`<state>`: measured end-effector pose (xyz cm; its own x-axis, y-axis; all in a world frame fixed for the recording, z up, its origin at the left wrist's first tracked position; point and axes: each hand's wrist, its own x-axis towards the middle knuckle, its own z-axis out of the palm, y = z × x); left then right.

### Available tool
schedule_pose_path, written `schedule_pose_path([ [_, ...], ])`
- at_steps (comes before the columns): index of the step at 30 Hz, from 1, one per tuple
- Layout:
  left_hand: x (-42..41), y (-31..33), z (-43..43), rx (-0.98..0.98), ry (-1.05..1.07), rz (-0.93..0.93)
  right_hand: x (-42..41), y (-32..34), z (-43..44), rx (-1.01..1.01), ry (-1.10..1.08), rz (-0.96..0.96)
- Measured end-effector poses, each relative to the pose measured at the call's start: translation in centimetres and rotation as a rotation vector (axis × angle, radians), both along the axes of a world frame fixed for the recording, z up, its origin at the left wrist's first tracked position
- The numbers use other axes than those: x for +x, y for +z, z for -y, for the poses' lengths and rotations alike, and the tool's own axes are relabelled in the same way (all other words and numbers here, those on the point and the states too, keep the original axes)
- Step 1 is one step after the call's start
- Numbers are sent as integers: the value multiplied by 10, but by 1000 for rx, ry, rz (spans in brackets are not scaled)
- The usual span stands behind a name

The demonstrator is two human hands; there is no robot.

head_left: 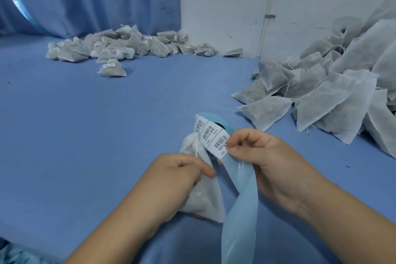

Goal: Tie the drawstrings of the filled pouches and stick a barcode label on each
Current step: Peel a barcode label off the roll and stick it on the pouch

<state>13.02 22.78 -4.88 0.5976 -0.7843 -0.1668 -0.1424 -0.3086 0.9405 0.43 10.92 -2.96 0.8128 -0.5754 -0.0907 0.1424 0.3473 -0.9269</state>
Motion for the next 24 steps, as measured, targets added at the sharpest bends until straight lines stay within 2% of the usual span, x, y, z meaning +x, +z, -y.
schedule_pose_path([
  [5, -8, 5, 3, -89, -107, -229, -1, 0, -3, 54, -33, -58],
  [11, -21, -1, 5, -221, 27, -240, -2, -2, -1, -80, -118, -139],
  [14, -24, -1, 5, -255, 63, -239, -3, -2, -2, -226, -121, -163],
  [16, -25, -1, 5, -268, 86, -240, -3, -3, -2, -462, -166, -204],
  [19, -25, -4, 5, -275, 88, -190, -5, -1, 2, -1103, -295, -264],
  [21, -25, -6, 4, -284, 66, -127, -8, 4, 5, -1470, -283, -208],
  [22, -25, -8, 4, -298, 64, -104, -9, 6, 6, -1597, -244, -182],
  [24, -26, -8, 4, -340, 59, -84, -10, 9, 3, -1702, -152, -204],
])
